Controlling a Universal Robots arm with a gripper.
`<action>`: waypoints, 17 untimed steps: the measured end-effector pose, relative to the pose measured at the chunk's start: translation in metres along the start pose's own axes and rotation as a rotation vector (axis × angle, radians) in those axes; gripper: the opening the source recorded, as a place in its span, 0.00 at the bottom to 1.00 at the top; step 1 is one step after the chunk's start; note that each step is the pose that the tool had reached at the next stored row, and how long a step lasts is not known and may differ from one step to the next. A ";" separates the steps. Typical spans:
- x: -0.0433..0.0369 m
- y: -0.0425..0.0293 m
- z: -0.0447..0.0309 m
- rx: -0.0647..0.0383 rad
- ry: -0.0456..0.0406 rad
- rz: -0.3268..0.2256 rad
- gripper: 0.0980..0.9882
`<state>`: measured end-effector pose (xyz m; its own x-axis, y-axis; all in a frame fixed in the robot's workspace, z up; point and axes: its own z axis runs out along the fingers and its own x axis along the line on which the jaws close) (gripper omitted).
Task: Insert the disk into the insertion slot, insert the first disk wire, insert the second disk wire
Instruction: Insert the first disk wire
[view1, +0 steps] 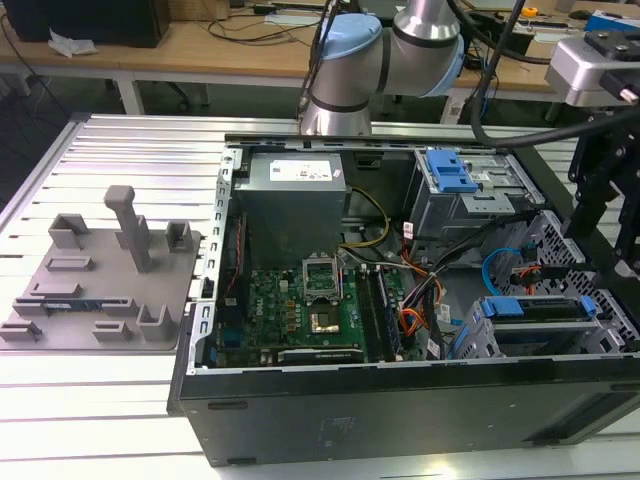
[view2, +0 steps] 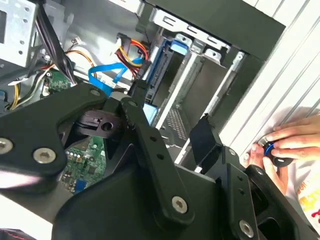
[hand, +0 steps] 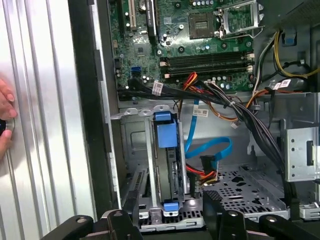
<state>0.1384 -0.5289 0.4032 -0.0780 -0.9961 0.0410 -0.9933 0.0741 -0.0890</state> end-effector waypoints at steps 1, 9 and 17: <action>-0.0039 -0.0002 0.0004 0.000 0.0058 0.000 0.59; -0.0268 -0.0018 0.0051 -0.009 0.0725 -0.007 0.35; -0.0395 0.0006 0.0069 -0.007 0.1514 -0.012 0.35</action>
<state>0.1414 -0.4899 0.3947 -0.0780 -0.9784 0.1917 -0.9947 0.0634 -0.0812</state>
